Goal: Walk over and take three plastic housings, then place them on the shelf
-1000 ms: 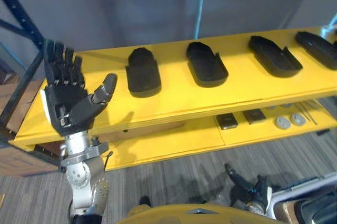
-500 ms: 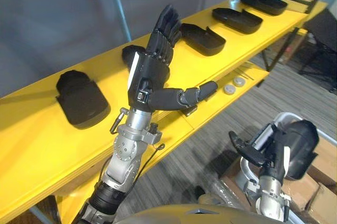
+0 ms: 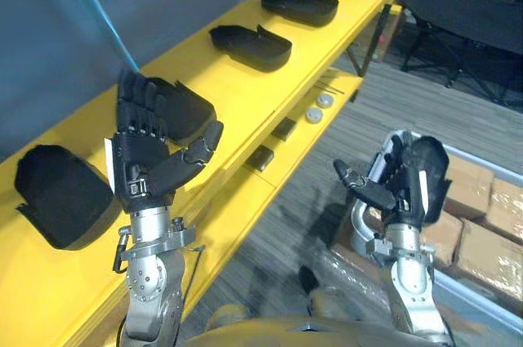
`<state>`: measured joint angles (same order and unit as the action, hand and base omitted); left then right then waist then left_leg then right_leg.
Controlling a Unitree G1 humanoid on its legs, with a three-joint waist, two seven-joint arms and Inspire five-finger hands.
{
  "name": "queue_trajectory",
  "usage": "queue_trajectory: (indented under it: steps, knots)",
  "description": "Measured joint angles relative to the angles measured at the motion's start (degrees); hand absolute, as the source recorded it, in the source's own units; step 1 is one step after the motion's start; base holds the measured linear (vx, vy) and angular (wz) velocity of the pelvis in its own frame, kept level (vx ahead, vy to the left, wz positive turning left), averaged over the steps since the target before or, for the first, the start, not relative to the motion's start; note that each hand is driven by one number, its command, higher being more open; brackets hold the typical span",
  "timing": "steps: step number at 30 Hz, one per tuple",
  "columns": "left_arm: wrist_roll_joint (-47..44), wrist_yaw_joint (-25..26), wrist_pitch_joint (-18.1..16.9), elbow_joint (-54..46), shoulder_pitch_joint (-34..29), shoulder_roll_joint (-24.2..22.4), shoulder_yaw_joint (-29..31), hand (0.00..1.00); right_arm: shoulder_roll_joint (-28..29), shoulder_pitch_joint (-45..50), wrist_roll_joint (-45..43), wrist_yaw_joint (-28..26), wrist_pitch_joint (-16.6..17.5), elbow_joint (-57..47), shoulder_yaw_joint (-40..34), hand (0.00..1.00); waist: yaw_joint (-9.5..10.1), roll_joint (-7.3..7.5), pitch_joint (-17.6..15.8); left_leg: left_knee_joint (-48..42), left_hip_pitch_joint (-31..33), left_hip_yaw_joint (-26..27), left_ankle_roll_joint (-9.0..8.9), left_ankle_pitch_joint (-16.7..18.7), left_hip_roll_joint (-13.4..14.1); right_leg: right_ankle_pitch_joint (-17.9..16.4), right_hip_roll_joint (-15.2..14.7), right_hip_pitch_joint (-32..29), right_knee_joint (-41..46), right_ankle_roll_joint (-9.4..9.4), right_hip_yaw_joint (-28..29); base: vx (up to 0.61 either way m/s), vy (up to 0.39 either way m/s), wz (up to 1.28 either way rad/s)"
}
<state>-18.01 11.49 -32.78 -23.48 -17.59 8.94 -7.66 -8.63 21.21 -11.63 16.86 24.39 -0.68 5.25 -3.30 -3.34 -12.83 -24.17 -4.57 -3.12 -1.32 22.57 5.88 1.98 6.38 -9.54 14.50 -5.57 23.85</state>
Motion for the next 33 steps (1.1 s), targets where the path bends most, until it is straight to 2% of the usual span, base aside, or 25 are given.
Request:
queue_trajectory:
  steps: [1, 3, 4, 5, 6, 7, 9, 10, 12, 14, 16, 17, 18, 19, 20, 21, 22, 23, 24, 25, 26, 28, 29, 31, 33]
  knots:
    - [0.3, 0.7, 0.0, -0.1, -0.1, 0.0, -1.1, 1.0, 1.6, 4.0, -0.1, -0.1, 0.1, -1.9, -0.1, 1.0, -0.13, 1.02, -1.0, -0.6, -0.8, 1.8, -0.88, 0.7, -0.6, 0.2, -0.1, -0.4, 1.0, -0.32, -0.2, -0.25, 0.07, -1.12]
    - [0.6, 2.2, -0.1, 0.0, -1.0, 0.2, -2.3, 1.0, 2.7, 9.0, -0.8, -1.5, 1.4, -4.9, -0.5, 1.0, -1.05, 1.97, -2.2, -2.9, -0.4, 5.2, -0.49, 1.6, -1.1, 0.1, -2.3, -0.7, -1.2, -1.07, -2.4, -0.32, 0.099, -1.12]
    - [0.7, 3.6, -0.1, 0.0, -1.2, 0.6, -2.3, 1.0, 2.6, 10.0, -2.8, -3.0, 2.7, -5.2, -1.0, 1.0, -1.76, 1.94, -2.7, -2.7, -0.2, 8.3, 0.36, 1.0, -0.9, -1.7, -5.5, -2.1, -1.7, 1.91, -9.2, -0.32, 0.152, -1.04]
    - [0.7, 4.4, -0.1, -0.1, -1.0, 1.0, -1.8, 1.0, 2.6, 9.7, -3.8, -3.6, 3.4, -5.2, -1.1, 1.0, -1.46, 1.61, -2.8, -2.8, 0.2, 11.0, 0.72, 0.7, -0.1, -2.1, -7.5, -3.9, -0.6, 2.66, -13.4, -0.32, 0.15, -1.39]
    - [0.6, 5.3, 0.0, -0.1, -0.7, 1.2, -0.5, 1.0, 2.4, 8.4, -5.1, -4.2, 3.9, -5.2, -1.0, 1.0, -0.96, 1.7, -2.8, -3.0, 0.3, 13.9, 0.73, 0.4, 1.0, -2.3, -9.0, -5.9, 4.6, 2.9, -17.1, -0.22, 0.085, -1.12]
    - [0.5, 5.7, 0.1, -0.1, -0.4, 1.3, 0.1, 1.0, 2.3, 7.6, -5.2, -4.2, 4.0, -5.2, -0.6, 1.0, -0.81, 1.48, -2.8, -3.1, 0.3, 14.8, 0.59, 0.2, 1.8, -2.7, -9.7, -6.3, 7.7, 3.43, -18.2, -0.19, -0.009, -0.89]
    - [0.2, 5.8, 1.0, -0.1, 2.2, 2.1, 1.3, 1.0, 2.3, 4.7, -5.1, -3.3, 4.0, -5.2, 1.6, 1.0, 0.07, 1.12, -2.5, -4.3, 1.7, 15.3, -0.59, -0.5, 5.0, -4.5, -14.4, -6.2, 18.5, 5.82, -19.8, -0.13, -0.073, -0.39]
    - [0.1, 5.7, 1.3, -0.2, 2.8, 2.2, 1.5, 1.0, 2.3, 3.7, -4.6, -2.7, 4.0, -5.2, 2.4, 1.0, 0.4, 1.17, -2.4, -4.6, 2.3, 15.3, -0.98, -0.7, 5.8, -4.6, -15.9, -6.0, 20.2, 6.03, -19.7, -0.09, -0.143, -0.25]
    - [-1.0, 5.5, 3.0, -0.1, 3.7, 2.2, 2.5, 1.0, 2.4, -0.4, -3.4, -1.1, 3.9, -4.8, 4.7, 1.0, 1.49, 1.37, -2.2, -4.8, 4.3, 15.3, -3.34, -2.0, 8.6, -4.5, -21.5, -4.4, 23.0, 6.3, -18.9, -0.08, -0.23, -0.24]
    - [-3.5, 5.2, 3.2, 0.3, 3.6, 1.9, 2.5, 1.0, 2.4, -2.5, -1.1, 0.1, 3.8, -3.3, 5.4, 1.0, 1.8, 1.65, -1.9, -4.6, 5.1, 14.9, -5.58, -3.2, 11.1, -4.1, -23.7, -2.1, 21.8, 6.1, -18.7, -0.05, -0.453, -0.17]
    - [-5.7, 5.0, 3.2, 0.6, 3.7, 1.9, 2.1, 1.0, 3.3, -2.7, 0.4, 0.5, 3.5, -2.3, 5.7, 1.0, 1.53, 3.79, -0.7, -4.5, 6.2, 13.5, -8.42, -4.5, 13.0, 1.3, -24.0, 1.2, 16.1, 4.6, -18.6, -0.01, -0.547, -0.03]
    - [-6.9, 5.0, 3.0, 1.7, 4.1, 1.5, 0.9, 1.0, 3.4, -2.1, 1.4, 1.2, 3.4, -2.0, 5.5, 1.0, 1.4, 3.56, -0.5, -3.9, 6.5, 11.9, -10.8, -5.4, 14.9, -4.3, -22.3, 3.2, 14.6, -1.95, -19.7, 0.01, -0.446, 0.0]
    - [-6.9, 5.1, 3.0, 2.3, 4.1, 0.8, 0.3, 1.0, 3.2, -1.9, 2.0, 1.4, 3.3, -1.8, 5.2, 1.0, 1.22, 3.13, -0.4, -2.9, 6.2, 11.2, -11.74, -6.3, 16.0, -6.6, -21.6, 3.6, 14.3, -4.18, -21.0, 0.0, -0.549, -0.08]
    - [-7.4, 5.1, 3.0, 3.1, 3.8, -0.4, -1.3, 1.0, 2.2, -1.2, 2.1, 1.3, 3.3, -1.8, 4.8, 1.0, 0.83, 2.97, 0.0, -0.3, 5.4, 10.7, -13.1, -7.9, 17.2, -11.6, -21.3, 3.8, 14.5, -6.82, -24.6, 0.0, -0.54, -0.21]
    - [-8.0, 5.1, 3.1, 3.4, 3.8, -1.8, -3.1, 1.0, 0.3, -1.5, 2.1, 1.0, 3.1, -1.8, 4.3, 1.0, 0.2, 2.68, -0.1, 2.4, 4.3, 10.8, -13.17, -9.9, 18.0, -15.6, -21.1, 3.5, 14.9, -7.78, -27.8, 0.0, -0.54, -0.22]
    - [-8.0, 5.2, 3.3, 3.5, 3.8, -2.5, -4.0, 1.0, -0.8, -1.9, 2.1, 1.1, 2.9, -1.8, 3.9, 1.0, -0.4, 2.13, -0.1, 3.5, 4.1, 10.8, -13.0, -11.1, 18.6, -16.6, -20.6, 3.3, 15.1, -7.12, -28.6, 0.0, -0.503, -0.16]
    - [-5.8, 5.6, 4.3, 3.7, 4.0, -3.4, -5.9, 1.0, -3.1, -2.5, 2.1, 1.3, 2.7, -1.8, 3.0, 1.0, -1.56, 0.65, -0.1, 4.7, 4.3, 10.7, -11.23, -13.7, 19.7, -17.0, -19.1, 2.7, 15.6, -6.21, -29.0, -0.02, -0.432, -0.04]
    - [-4.1, 4.5, 5.2, 3.7, 4.7, -3.3, -8.2, 1.0, -5.0, -2.9, 2.1, 2.4, 2.3, -2.0, 1.6, 1.0, -2.51, 0.29, -0.1, 4.0, 5.4, 11.4, -5.45, -17.5, 19.7, -17.3, -18.8, 2.7, 15.3, -4.95, -29.6, -0.03, -0.403, -0.01]
    - [-4.1, 3.6, 5.4, 3.7, 5.0, -3.3, -9.0, 1.0, -5.2, -3.0, 2.1, 3.0, 2.3, -2.2, 0.9, 1.0, -2.74, 0.22, -0.1, 3.3, 6.0, 12.3, -3.0, -19.2, 19.7, -17.2, -18.8, 2.8, 14.9, -4.43, -29.9, -0.06, -0.336, 0.01]
    - [-4.0, 1.7, 5.5, 3.8, 5.9, -3.3, -10.3, 1.0, -5.2, -2.9, 1.9, 4.0, 2.2, -3.1, -0.6, 1.0, -2.98, 0.4, -0.2, 1.3, 7.4, 13.5, -2.19, -20.2, 19.3, -17.3, -18.9, 3.1, 13.4, -3.39, -29.9, -0.1, -0.217, -0.13]
    - [-3.6, 0.6, 5.8, 4.1, 6.3, -3.3, -11.3, 1.0, -5.2, -3.3, 1.8, 4.5, 1.5, -3.5, -3.1, 1.0, -2.85, -0.67, 0.3, -0.4, 8.1, 13.1, -5.12, -17.7, 16.6, -16.4, -19.1, 3.1, 11.7, -2.57, -29.5, -0.08, -0.144, -0.2]
    - [-1.4, -0.5, 7.0, 4.2, 6.2, -2.8, -11.7, 1.0, -5.1, -3.5, 1.5, 5.0, -0.7, -3.7, -5.6, 1.0, -2.83, -1.67, 0.8, -0.5, 7.9, 12.6, -4.62, -13.6, 12.3, -15.0, -19.1, 3.7, 9.5, -2.52, -28.8, -0.06, 0.002, -0.26]
    - [-1.3, -2.1, 8.0, 4.4, 5.8, -2.0, -11.7, 1.0, -5.2, -3.5, -0.1, 4.8, -3.0, -3.6, -6.2, 1.0, -2.12, -1.85, 1.0, 1.7, 7.1, 11.3, -4.22, -11.3, 8.9, -13.6, -19.1, 3.4, 8.2, -2.66, -27.7, -0.07, 0.042, -0.35]
    - [-1.4, -2.7, 9.1, 5.8, 5.4, -1.3, -11.5, 1.0, -5.7, -3.8, -0.7, 4.1, -5.1, -3.2, -6.2, 1.0, -1.06, -2.05, 1.1, 6.2, 5.1, 10.6, -3.73, -11.2, 7.5, -12.3, -18.6, 2.2, 7.5, -3.32, -26.7, -0.06, 0.043, -0.4]
    - [-1.9, -3.3, 12.3, 10.5, 4.4, -1.2, -10.7, 1.0, -6.5, -6.4, -0.5, 2.9, -8.3, -0.2, -5.1, 1.0, 0.03, -2.1, 1.2, 10.4, 3.8, 11.9, -5.7, -11.6, 6.0, -8.5, -19.2, 1.4, 4.3, -4.21, -26.0, -0.12, 0.123, -0.42]
